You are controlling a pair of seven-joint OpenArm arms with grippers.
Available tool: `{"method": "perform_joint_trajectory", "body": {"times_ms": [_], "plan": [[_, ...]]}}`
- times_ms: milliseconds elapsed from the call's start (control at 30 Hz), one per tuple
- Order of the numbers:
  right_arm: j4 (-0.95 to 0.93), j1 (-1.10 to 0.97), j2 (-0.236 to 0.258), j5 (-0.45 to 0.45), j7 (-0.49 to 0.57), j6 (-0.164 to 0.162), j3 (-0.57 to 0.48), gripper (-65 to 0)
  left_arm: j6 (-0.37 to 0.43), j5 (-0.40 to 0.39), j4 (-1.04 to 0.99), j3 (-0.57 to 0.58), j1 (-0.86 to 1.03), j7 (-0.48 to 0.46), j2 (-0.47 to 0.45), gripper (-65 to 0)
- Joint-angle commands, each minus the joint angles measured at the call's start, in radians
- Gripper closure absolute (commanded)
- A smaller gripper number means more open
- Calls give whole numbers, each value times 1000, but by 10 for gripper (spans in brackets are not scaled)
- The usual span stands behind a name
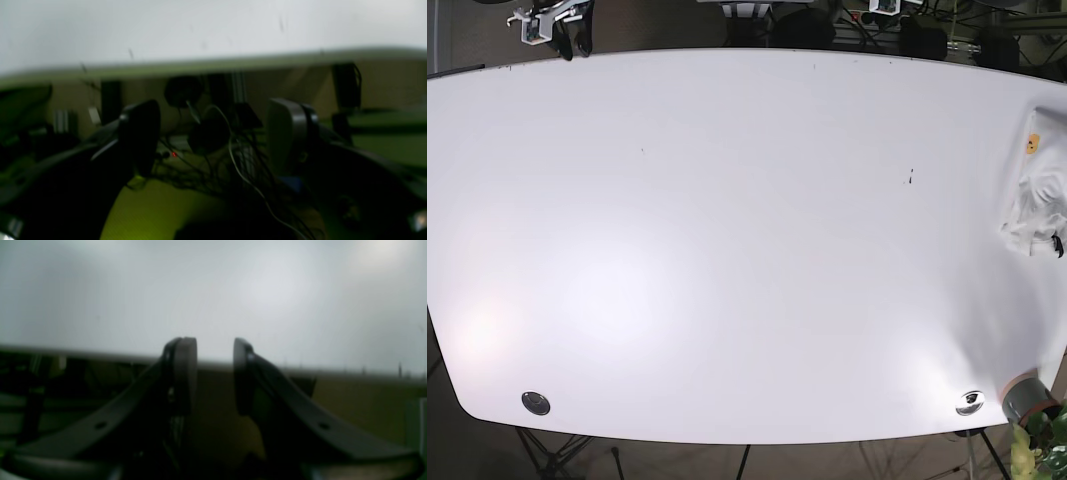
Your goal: Fold the T-shirt properly
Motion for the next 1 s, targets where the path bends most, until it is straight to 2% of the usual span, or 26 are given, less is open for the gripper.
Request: {"method": "perform_joint_trajectory", "body": {"times_ms": [0, 133, 233, 333, 467, 600, 767, 867, 967], "plan": [[-3, -49, 5, 10, 22, 10, -27, -173, -2, -5, -44, 0, 26, -11, -2, -446], [-89, -89, 13, 7, 24, 10, -104, -173, -2, -3, -179, -3, 14, -11, -3, -446], [-220, -75, 13, 6, 38, 10, -162, -173, -2, 0, -290, -6, -57, -11, -8, -446], [-382, 0, 13, 4, 91, 10, -239, -173, -2, 0, -391, -29, -147, -11, -49, -444], [-592, 110, 13, 2, 167, 2, -306, -173, -2, -2, -548, -33, -245, -9, -62, -444], [-692, 159, 11, 2, 220, 0, -355, -173, -2, -3, -626, -33, -281, -11, -63, -444], [-678, 147, 11, 7, 231, 0, -357, -173, -5, -3, -606, -35, -267, -11, -65, -444], [-639, 107, 16, 9, 231, 0, -354, -173, -7, -3, -514, -33, -209, -11, -65, -444], [-572, 54, 45, 10, 230, 0, -322, -173, -8, -5, -393, -33, -143, -11, -65, -444]]}}
